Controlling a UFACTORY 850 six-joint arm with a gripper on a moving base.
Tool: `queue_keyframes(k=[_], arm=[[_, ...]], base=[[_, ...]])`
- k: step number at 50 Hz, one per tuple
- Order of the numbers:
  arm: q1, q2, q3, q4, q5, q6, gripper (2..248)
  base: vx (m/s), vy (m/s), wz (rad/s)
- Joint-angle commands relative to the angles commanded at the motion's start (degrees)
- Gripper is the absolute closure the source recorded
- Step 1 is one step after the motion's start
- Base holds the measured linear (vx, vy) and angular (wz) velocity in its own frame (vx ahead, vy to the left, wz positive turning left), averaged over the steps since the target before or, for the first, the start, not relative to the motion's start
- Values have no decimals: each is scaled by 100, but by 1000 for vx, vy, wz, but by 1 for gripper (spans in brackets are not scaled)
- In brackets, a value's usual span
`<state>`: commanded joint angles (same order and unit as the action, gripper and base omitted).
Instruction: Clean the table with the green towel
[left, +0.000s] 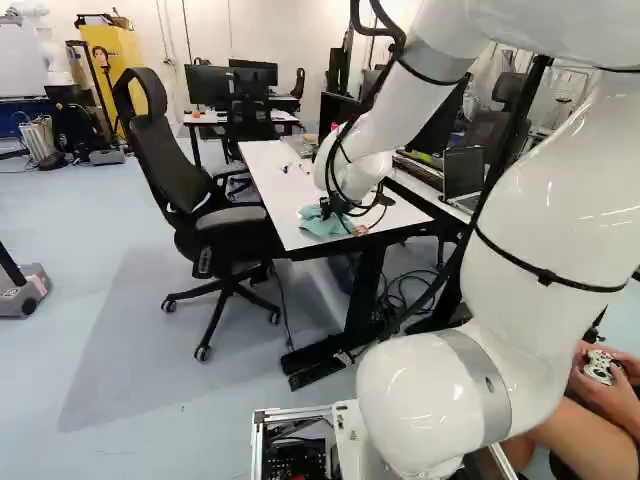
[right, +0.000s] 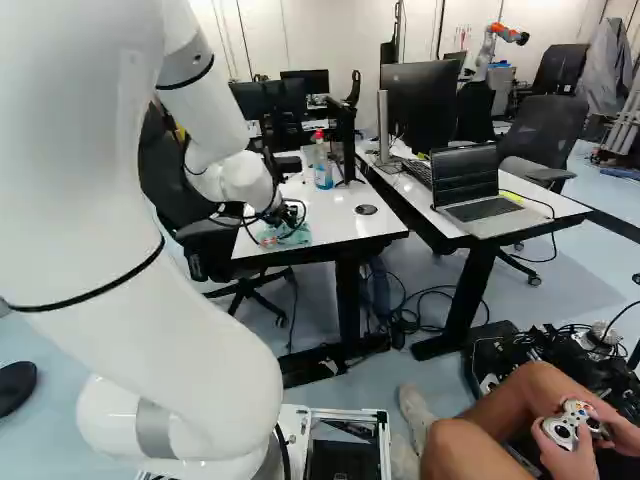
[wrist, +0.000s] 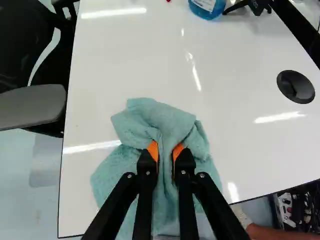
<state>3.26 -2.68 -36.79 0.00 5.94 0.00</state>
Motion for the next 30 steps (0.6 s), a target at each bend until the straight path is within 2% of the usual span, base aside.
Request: queue_keyframes(k=[11,30], arm=[[-111,-254,-271,0,0,0,199],[-123,-765,-839,0,0,0,199]], base=[[0,0,0],[0,0,0]])
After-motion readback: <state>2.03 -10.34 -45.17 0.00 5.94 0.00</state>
